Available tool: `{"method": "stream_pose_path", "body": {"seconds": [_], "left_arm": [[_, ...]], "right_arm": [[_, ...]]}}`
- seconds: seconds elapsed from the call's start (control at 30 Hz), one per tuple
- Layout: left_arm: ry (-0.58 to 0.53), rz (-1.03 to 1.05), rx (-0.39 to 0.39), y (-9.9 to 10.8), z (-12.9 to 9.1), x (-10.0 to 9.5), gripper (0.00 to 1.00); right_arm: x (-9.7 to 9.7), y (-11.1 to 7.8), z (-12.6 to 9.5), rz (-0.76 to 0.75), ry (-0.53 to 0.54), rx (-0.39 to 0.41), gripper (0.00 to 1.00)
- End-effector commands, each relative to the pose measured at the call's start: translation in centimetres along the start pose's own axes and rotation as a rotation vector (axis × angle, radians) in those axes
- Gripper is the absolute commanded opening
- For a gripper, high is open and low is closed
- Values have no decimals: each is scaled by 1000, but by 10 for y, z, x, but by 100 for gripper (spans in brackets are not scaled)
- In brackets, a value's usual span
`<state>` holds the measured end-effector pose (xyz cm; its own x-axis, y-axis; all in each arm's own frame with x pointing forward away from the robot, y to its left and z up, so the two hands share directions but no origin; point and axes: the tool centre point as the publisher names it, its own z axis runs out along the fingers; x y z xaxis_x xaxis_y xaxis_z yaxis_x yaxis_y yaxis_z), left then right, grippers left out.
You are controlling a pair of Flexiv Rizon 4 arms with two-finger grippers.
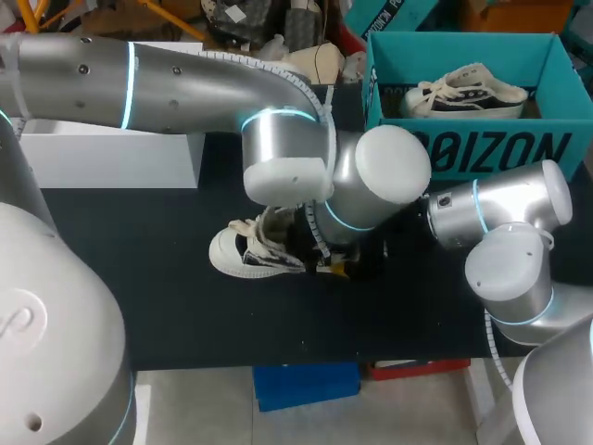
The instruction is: Take the shoe out of the shoebox, open the shoe tongue, remove and reinsert the insole, then place the shoe into the shoebox
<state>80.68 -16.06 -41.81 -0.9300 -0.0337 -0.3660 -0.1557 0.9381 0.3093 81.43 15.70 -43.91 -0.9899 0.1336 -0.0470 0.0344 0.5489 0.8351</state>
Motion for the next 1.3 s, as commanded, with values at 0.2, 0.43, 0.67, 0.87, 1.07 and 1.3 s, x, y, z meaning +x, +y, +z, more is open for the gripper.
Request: {"method": "stream_pose_path", "body": {"seconds": [0.2, 0.43, 0.67, 0.87, 1.07, 1.3], "left_arm": [[-211, -78, 44, 15, 133, -14, 42], [-266, -114, 67, 26, 126, -30, 38], [-242, -133, 97, 27, 133, -35, 35], [-145, -108, 141, 23, 132, -33, 0], [-41, -46, 181, 25, 118, -28, 0], [137, 5, 256, 30, 95, -28, 0]], "right_arm": [[0, -1, 0, 2, -1, 2, 0], [0, -1, 0, 2, -1, 2, 0], [0, -1, 0, 2, -1, 2, 0], [0, -1, 0, 2, -1, 2, 0], [0, -1, 0, 2, -1, 2, 0], [0, -1, 0, 2, -1, 2, 0]]}}
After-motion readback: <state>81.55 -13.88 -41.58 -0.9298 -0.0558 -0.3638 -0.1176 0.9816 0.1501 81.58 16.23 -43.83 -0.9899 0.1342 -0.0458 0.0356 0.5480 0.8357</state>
